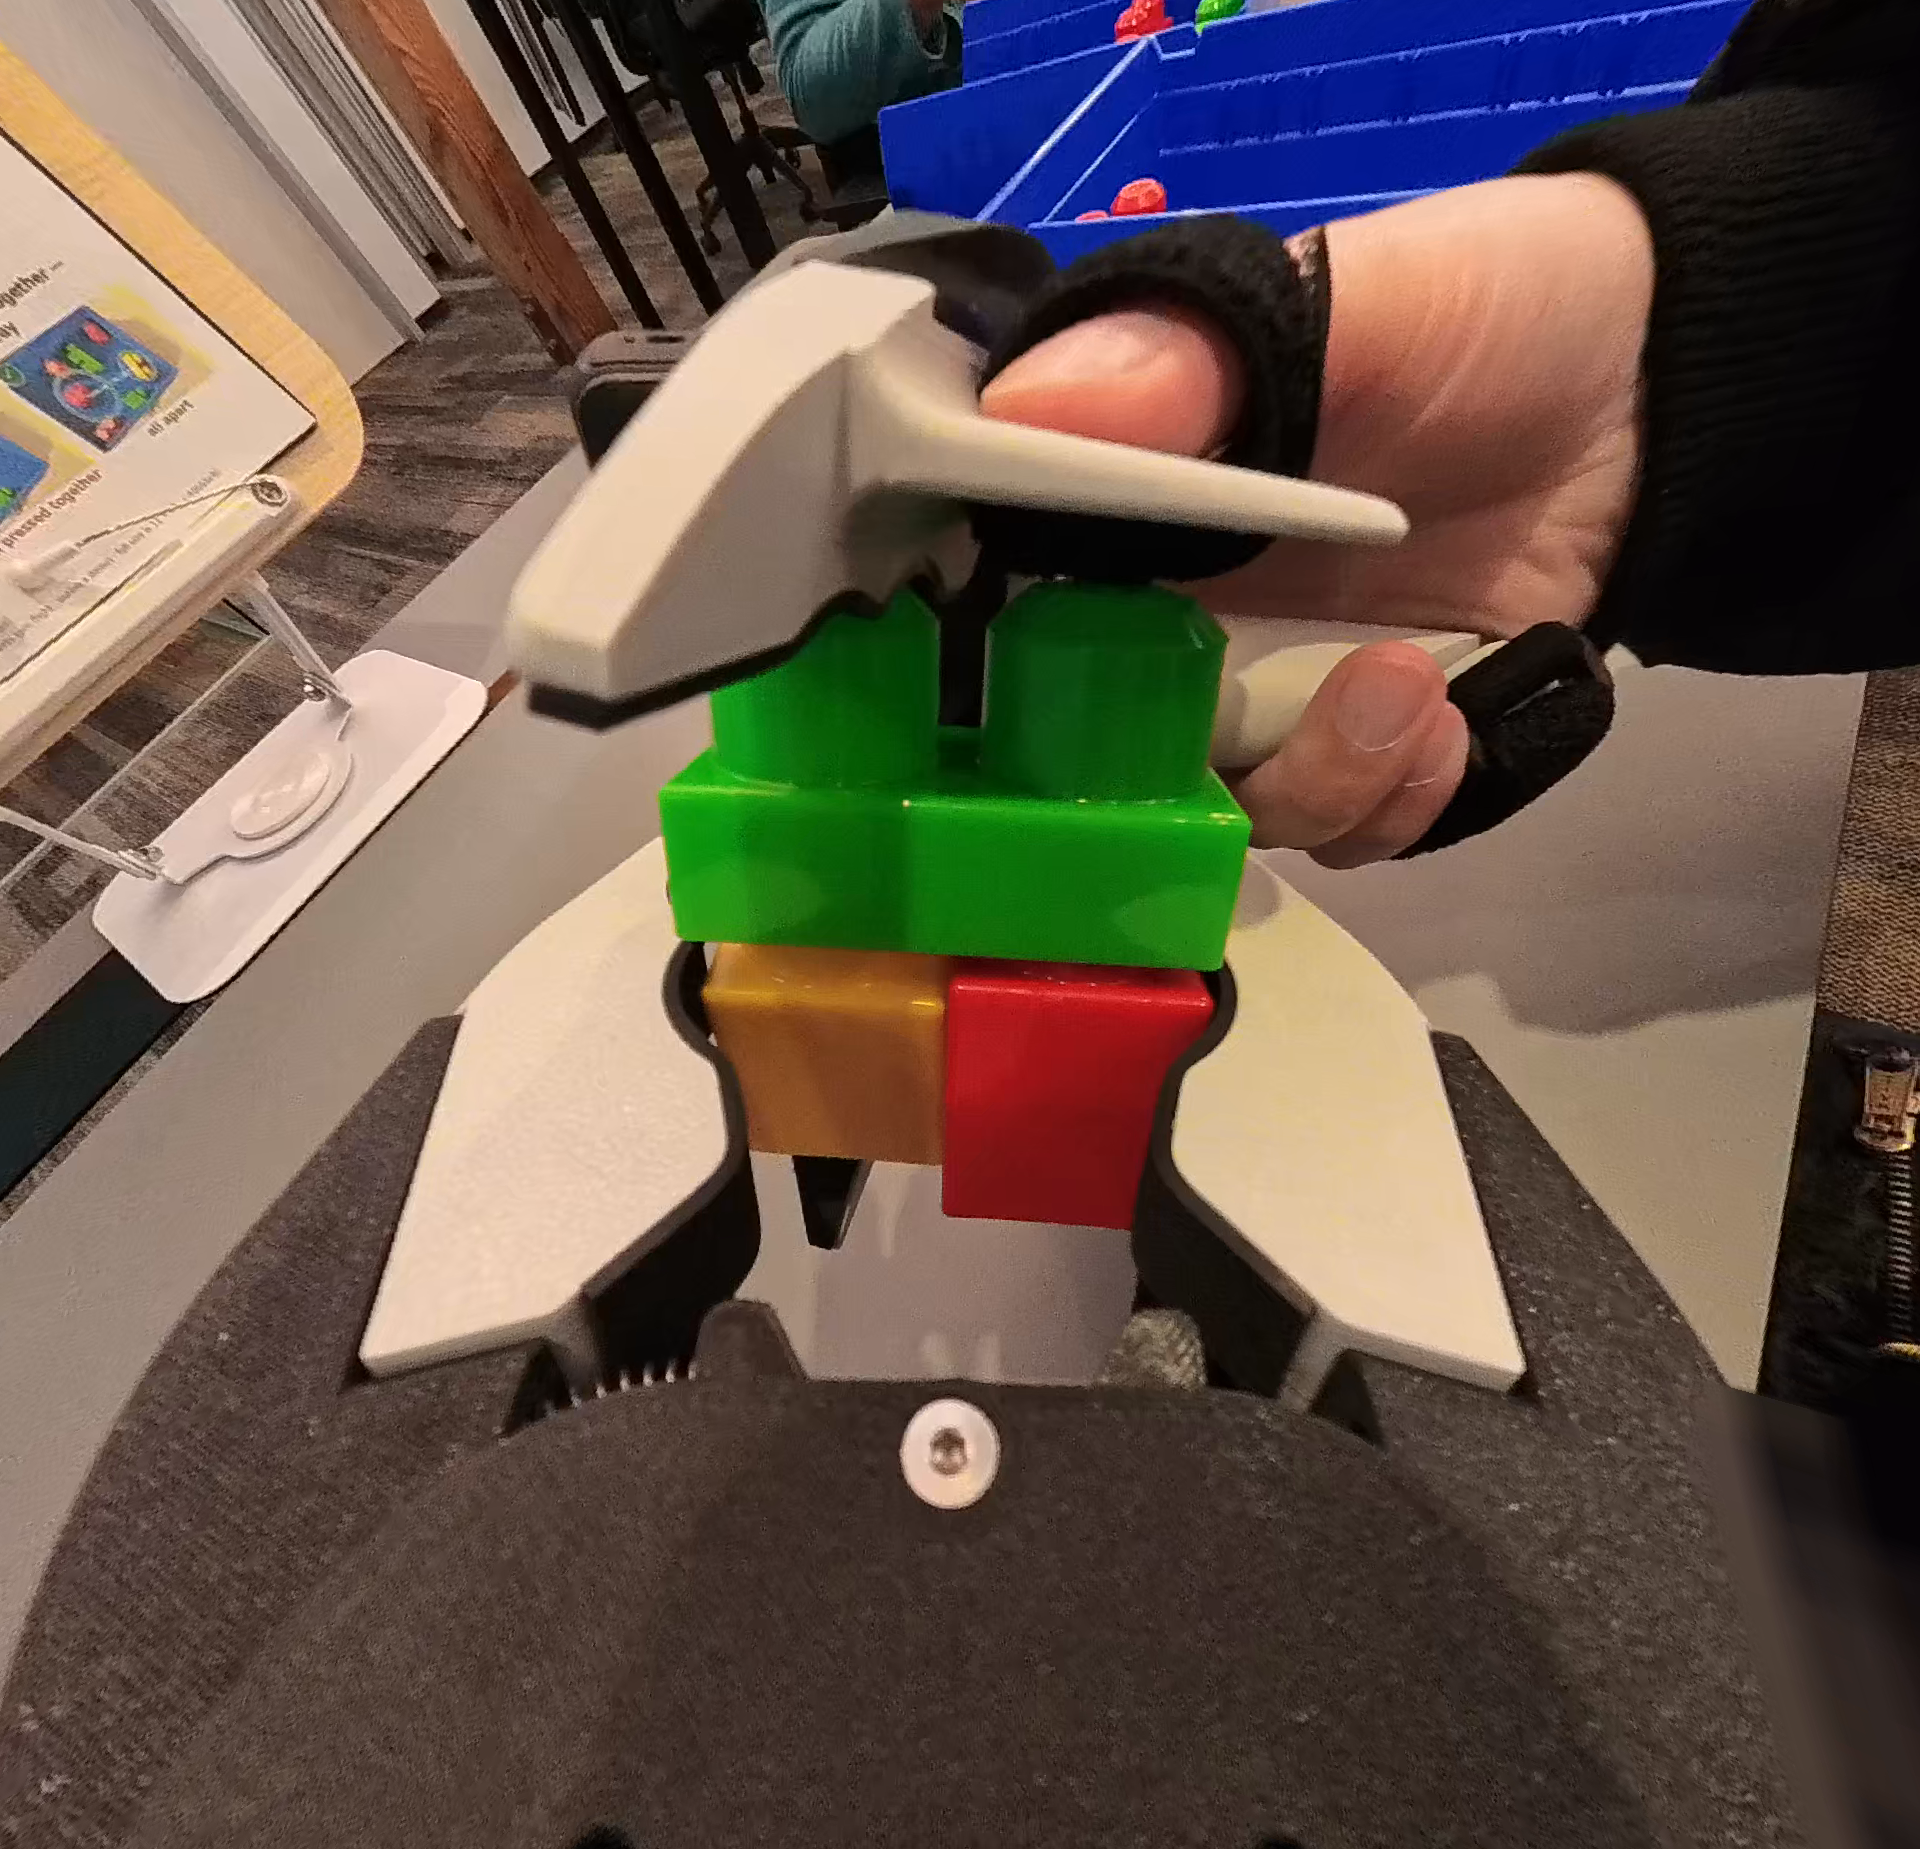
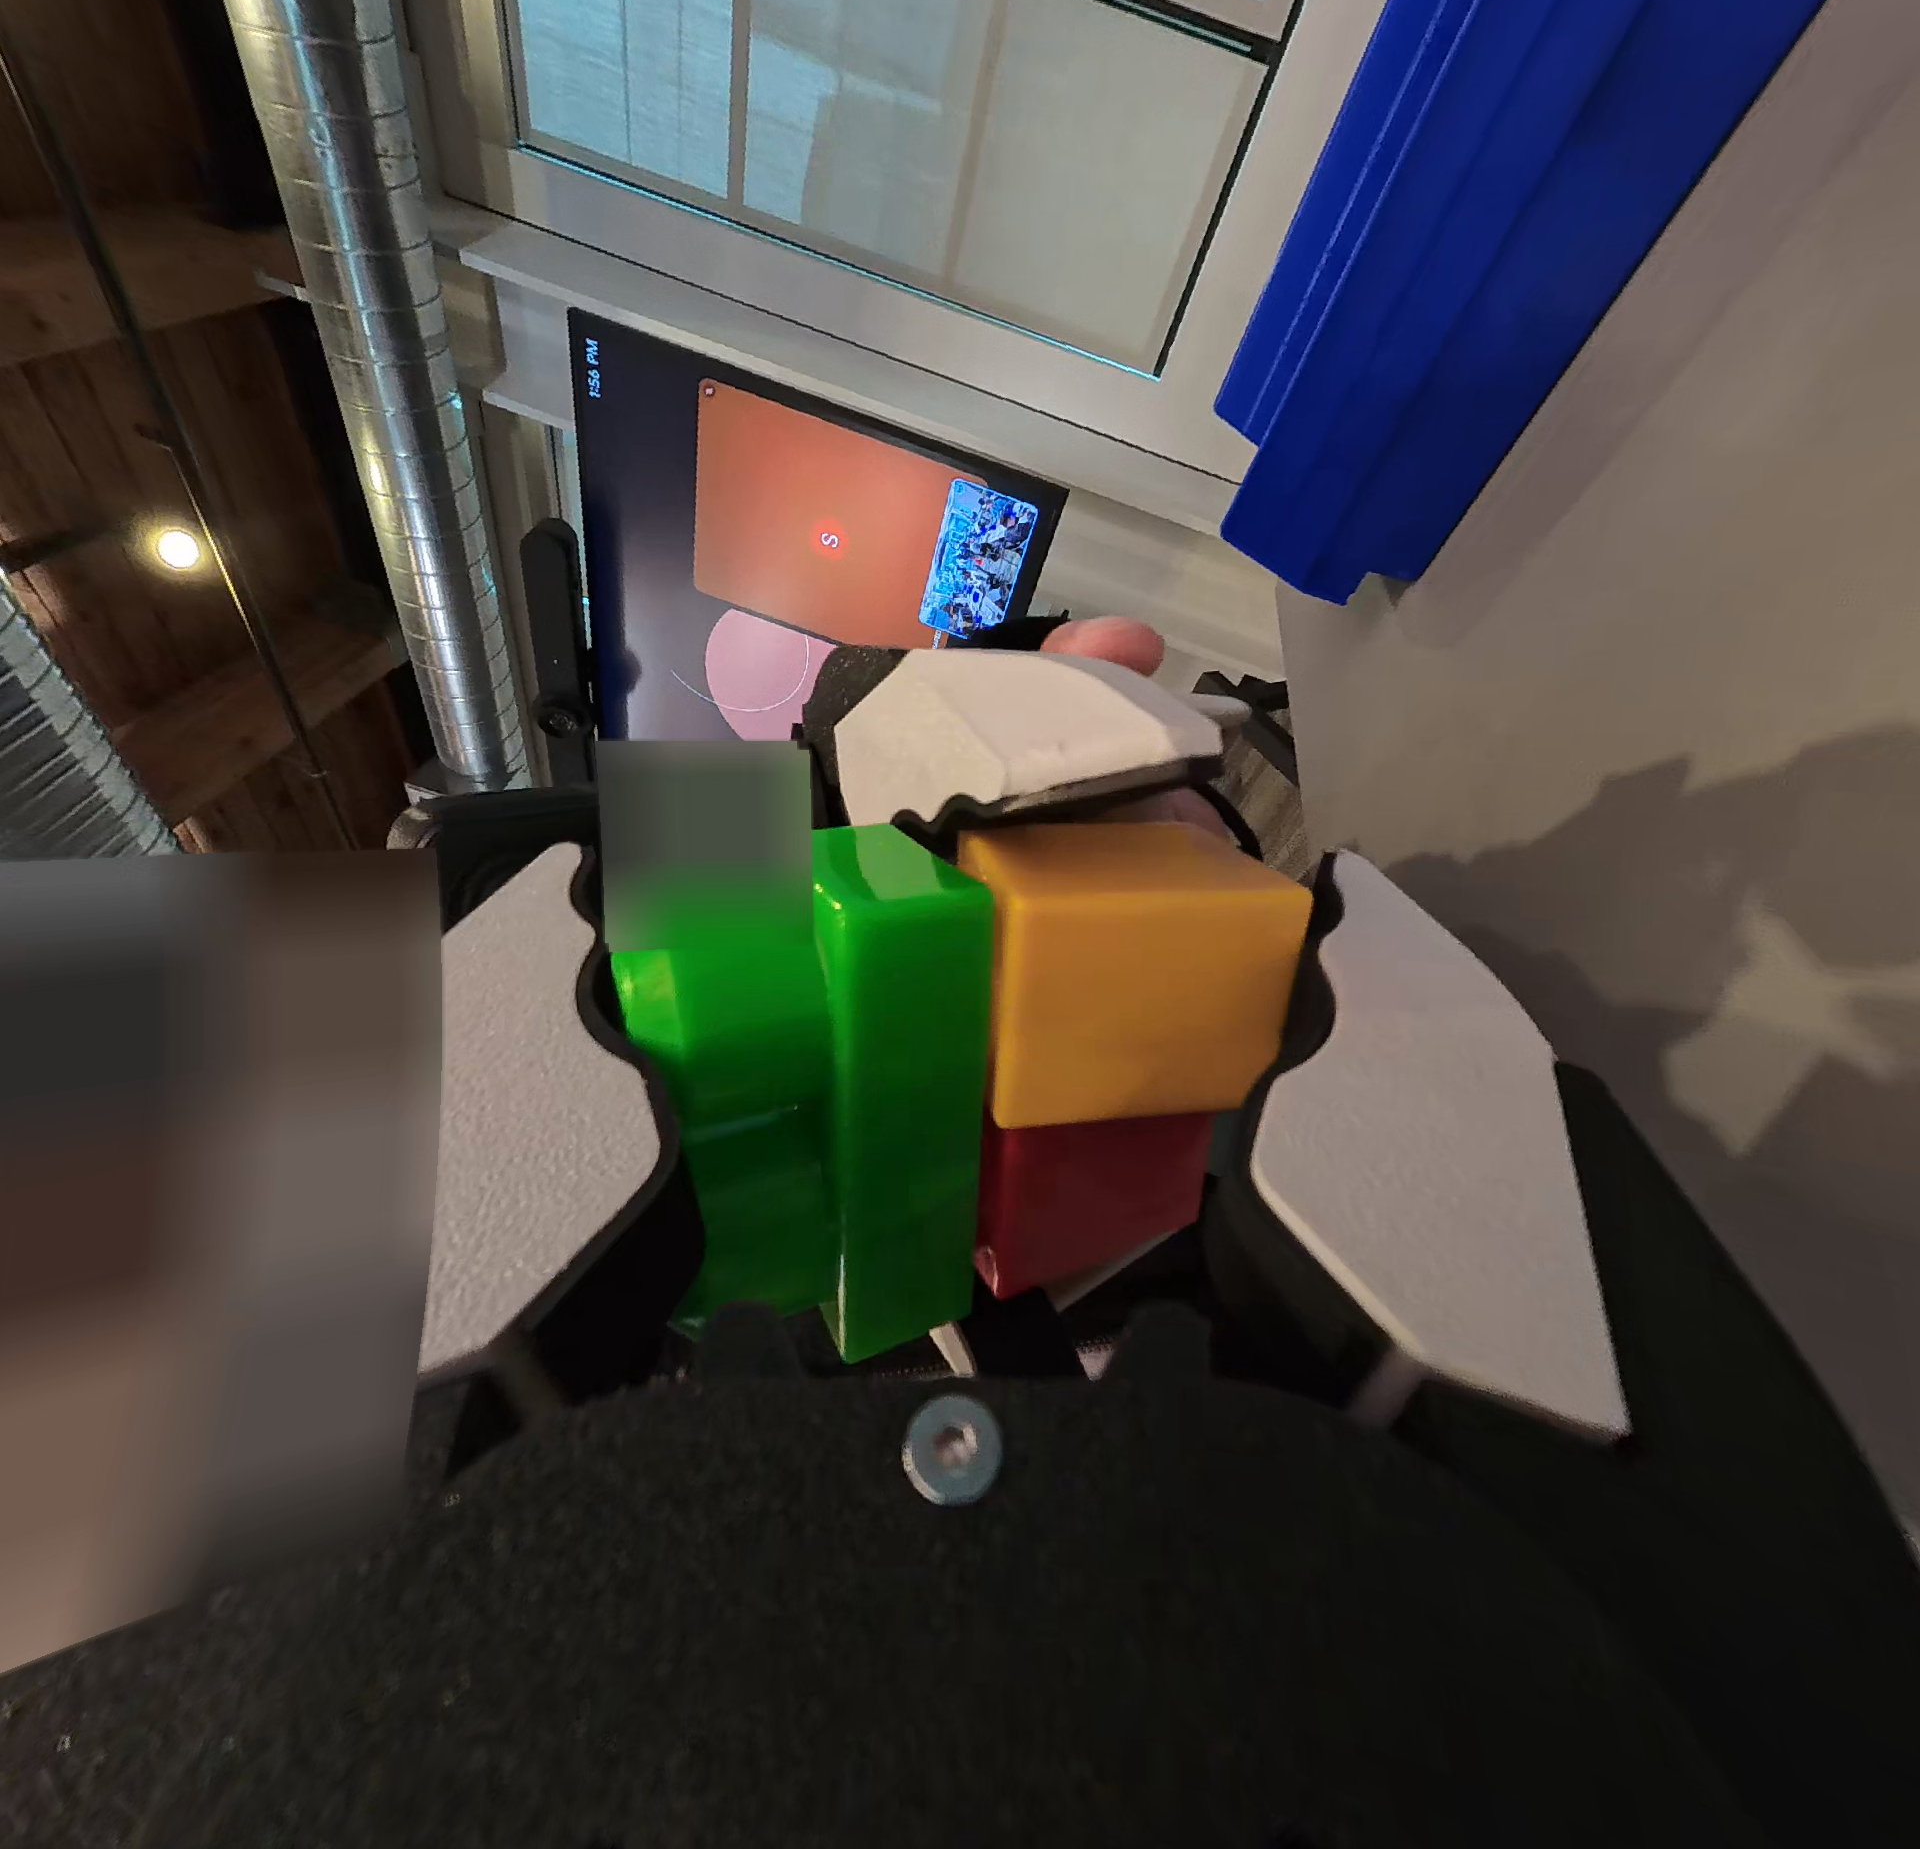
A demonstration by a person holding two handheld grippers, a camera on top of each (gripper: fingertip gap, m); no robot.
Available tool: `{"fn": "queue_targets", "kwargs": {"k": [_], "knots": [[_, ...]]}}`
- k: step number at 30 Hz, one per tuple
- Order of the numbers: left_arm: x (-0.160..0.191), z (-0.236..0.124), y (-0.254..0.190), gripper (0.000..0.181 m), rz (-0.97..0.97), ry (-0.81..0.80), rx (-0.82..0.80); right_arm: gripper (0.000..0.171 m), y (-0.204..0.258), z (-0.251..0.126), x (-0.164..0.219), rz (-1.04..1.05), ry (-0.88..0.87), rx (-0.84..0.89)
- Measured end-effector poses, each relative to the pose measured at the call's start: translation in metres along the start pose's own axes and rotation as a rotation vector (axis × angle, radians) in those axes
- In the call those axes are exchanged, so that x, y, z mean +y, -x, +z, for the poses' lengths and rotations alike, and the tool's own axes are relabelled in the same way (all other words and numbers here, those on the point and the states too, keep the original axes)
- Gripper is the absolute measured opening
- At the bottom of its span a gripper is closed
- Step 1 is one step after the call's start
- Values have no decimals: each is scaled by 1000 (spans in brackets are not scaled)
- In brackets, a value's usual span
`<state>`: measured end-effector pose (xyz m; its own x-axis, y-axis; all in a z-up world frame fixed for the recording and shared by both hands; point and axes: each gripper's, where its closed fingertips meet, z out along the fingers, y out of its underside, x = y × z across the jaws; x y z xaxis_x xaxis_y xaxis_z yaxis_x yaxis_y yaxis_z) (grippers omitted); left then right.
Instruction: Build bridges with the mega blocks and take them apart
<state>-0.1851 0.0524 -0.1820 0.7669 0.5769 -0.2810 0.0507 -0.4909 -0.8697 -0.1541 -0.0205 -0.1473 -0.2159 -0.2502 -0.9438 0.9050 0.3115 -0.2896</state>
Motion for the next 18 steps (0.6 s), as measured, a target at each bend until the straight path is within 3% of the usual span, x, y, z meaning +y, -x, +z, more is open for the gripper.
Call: {"fn": "queue_targets", "kwargs": {"k": [18], "knots": [[10, -6, -2, 91, -19, -24, 9, 123, 11, 0, 2, 19, 5, -49]]}}
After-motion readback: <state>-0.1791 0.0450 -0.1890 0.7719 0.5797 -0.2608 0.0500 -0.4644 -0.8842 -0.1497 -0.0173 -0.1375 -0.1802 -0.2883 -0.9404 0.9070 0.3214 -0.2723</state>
